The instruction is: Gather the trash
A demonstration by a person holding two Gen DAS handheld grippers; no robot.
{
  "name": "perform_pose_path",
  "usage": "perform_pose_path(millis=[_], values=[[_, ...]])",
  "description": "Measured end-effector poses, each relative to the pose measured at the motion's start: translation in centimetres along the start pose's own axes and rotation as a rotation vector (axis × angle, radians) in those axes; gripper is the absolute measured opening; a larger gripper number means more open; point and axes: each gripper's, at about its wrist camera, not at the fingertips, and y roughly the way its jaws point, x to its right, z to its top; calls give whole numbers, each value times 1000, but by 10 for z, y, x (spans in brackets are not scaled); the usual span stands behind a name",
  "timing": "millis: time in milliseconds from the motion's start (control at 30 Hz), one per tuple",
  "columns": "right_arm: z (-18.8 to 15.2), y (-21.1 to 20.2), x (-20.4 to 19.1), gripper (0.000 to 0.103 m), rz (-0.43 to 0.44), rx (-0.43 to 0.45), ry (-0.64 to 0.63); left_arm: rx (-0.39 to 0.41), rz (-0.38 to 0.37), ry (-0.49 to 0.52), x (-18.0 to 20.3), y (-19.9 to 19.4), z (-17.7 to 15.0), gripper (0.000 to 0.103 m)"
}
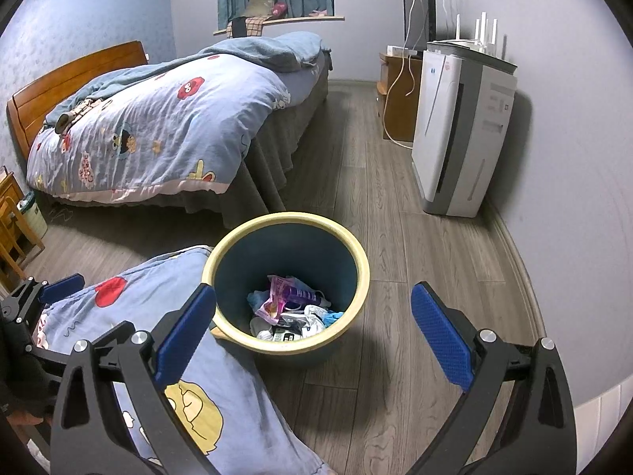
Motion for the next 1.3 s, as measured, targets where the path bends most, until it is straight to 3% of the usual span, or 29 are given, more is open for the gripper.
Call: perform_pose_path(millis=[1300], values=[[-1,-1,0,97,-3,2,1,-12,-7,16,5,3,-3,98]])
